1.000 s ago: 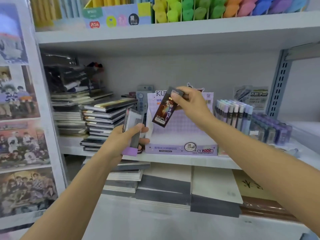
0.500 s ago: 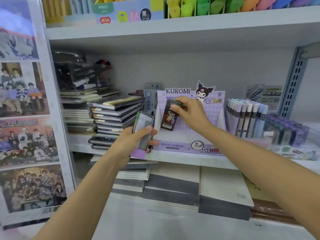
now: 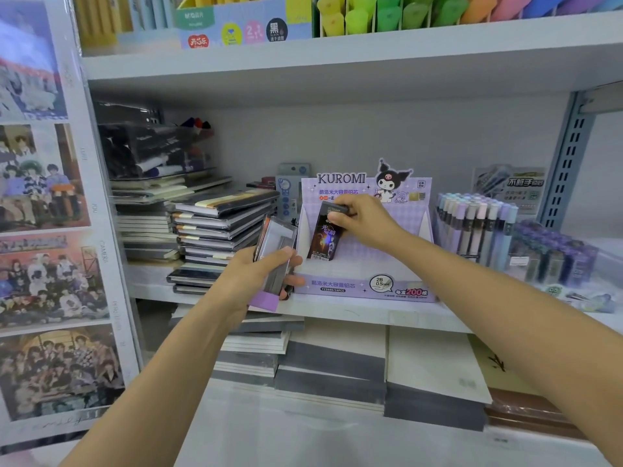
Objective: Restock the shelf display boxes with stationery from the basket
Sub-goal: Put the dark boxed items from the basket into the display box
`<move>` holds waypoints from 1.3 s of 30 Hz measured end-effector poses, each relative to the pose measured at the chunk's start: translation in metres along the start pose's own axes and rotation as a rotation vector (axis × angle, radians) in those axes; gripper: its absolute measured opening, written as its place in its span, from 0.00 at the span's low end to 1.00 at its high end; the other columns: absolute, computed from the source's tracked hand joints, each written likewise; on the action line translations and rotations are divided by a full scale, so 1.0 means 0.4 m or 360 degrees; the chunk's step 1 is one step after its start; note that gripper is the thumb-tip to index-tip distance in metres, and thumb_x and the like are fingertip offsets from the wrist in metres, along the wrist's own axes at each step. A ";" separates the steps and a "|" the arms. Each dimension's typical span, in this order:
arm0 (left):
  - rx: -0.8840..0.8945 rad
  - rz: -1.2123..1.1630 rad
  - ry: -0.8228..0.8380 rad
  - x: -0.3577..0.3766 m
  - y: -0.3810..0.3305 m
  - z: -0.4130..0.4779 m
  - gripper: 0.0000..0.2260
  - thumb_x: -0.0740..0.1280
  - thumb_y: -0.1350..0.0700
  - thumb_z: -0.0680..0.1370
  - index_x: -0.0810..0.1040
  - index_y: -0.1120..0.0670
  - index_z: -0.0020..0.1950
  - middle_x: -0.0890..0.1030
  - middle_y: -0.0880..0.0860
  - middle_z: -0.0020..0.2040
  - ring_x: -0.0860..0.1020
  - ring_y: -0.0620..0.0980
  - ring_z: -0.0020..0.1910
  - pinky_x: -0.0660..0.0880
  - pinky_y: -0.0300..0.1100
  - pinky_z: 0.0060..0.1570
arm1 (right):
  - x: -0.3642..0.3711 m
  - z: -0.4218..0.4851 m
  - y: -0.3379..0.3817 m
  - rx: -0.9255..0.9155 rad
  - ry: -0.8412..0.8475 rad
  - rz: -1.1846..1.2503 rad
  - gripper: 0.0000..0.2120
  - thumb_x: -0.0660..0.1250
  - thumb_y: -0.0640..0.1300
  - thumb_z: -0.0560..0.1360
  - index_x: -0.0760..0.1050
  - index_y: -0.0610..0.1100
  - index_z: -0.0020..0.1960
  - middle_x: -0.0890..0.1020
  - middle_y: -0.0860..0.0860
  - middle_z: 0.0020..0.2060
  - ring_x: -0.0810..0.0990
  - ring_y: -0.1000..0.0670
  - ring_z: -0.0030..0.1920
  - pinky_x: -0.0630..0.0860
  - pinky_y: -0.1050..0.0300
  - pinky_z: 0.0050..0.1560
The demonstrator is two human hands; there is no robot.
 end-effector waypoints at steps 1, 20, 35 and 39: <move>0.0014 -0.0006 -0.0026 0.000 0.000 -0.001 0.11 0.69 0.53 0.78 0.80 0.59 0.56 0.85 0.56 0.51 0.85 0.56 0.44 0.81 0.44 0.34 | 0.001 0.009 0.005 -0.0005 0.0016 -0.0051 0.10 0.66 0.41 0.78 0.78 0.34 0.51 0.83 0.40 0.44 0.80 0.41 0.45 0.76 0.46 0.49; 0.0027 -0.0036 -0.0015 0.008 -0.009 -0.015 0.11 0.70 0.54 0.76 0.80 0.58 0.55 0.86 0.56 0.48 0.85 0.54 0.43 0.80 0.42 0.33 | 0.050 -0.018 0.020 -0.0113 -0.0387 -0.0150 0.09 0.70 0.41 0.75 0.78 0.44 0.55 0.71 0.51 0.50 0.74 0.51 0.48 0.74 0.55 0.48; 0.0045 0.0057 0.0204 0.076 -0.038 -0.053 0.13 0.69 0.51 0.77 0.80 0.57 0.57 0.85 0.57 0.49 0.84 0.54 0.41 0.80 0.42 0.37 | -0.012 -0.102 0.088 0.0216 0.0093 0.1135 0.04 0.68 0.36 0.77 0.77 0.37 0.51 0.80 0.48 0.35 0.78 0.54 0.30 0.78 0.62 0.32; -0.0028 -0.0127 0.0089 0.076 -0.045 -0.063 0.14 0.71 0.55 0.74 0.78 0.60 0.57 0.85 0.59 0.47 0.84 0.53 0.38 0.80 0.41 0.32 | -0.052 -0.115 0.067 0.0217 -0.0066 0.1094 0.04 0.63 0.37 0.80 0.74 0.41 0.54 0.79 0.46 0.35 0.77 0.54 0.30 0.76 0.62 0.31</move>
Point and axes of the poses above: each hand's wrist, its own z-axis towards the middle knuckle, its own x-axis out of the palm, y = z × x, the point moved 2 cm from there along z, towards the middle knuckle
